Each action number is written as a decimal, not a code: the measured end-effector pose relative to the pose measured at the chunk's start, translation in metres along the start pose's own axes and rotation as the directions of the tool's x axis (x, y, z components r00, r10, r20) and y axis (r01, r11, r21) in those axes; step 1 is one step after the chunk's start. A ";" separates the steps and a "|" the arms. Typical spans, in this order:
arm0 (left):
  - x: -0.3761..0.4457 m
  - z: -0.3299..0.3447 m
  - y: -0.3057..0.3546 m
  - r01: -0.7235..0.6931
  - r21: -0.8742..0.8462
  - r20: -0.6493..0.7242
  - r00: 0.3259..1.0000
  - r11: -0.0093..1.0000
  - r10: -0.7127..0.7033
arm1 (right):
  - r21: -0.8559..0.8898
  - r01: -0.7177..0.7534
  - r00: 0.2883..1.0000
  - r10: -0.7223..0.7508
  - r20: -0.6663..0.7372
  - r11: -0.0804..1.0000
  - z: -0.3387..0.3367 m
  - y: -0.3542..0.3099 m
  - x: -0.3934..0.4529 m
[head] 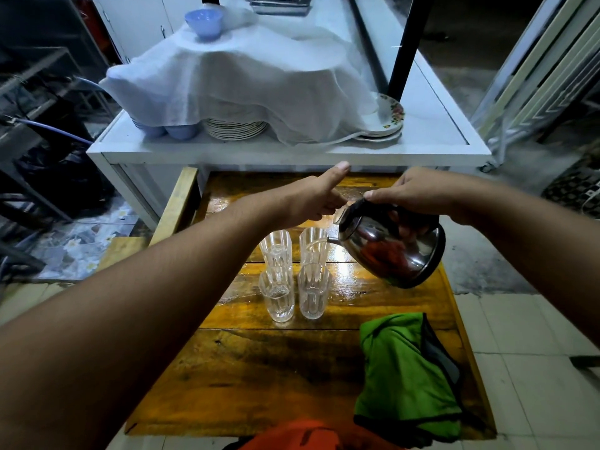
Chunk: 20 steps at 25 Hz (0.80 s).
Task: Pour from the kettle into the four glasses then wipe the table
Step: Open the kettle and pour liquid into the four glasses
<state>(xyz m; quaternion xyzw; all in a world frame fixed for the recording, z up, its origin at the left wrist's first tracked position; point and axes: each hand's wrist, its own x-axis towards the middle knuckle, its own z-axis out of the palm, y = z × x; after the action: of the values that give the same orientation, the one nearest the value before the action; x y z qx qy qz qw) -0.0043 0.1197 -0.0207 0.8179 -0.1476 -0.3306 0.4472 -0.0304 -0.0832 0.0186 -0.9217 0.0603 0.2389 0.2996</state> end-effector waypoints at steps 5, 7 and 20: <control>-0.001 -0.004 -0.001 0.003 -0.008 -0.018 1.000 1.000 -0.003 | -0.079 -0.018 1.000 0.018 -0.005 0.997 -0.002 -0.014 0.002; -0.002 -0.005 -0.001 0.003 -0.016 -0.031 1.000 1.000 -0.003 | -0.100 -0.021 1.000 0.019 -0.017 0.995 -0.002 -0.019 0.003; -0.008 -0.014 -0.005 0.000 -0.051 -0.019 1.000 0.999 -0.001 | -0.251 -0.049 0.999 0.044 -0.023 0.967 -0.006 -0.046 0.010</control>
<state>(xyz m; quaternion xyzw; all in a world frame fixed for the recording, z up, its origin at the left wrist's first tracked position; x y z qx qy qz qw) -0.0015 0.1356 -0.0160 0.8092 -0.1348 -0.3267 0.4694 -0.0079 -0.0492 0.0419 -0.9526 0.0536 0.2436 0.1741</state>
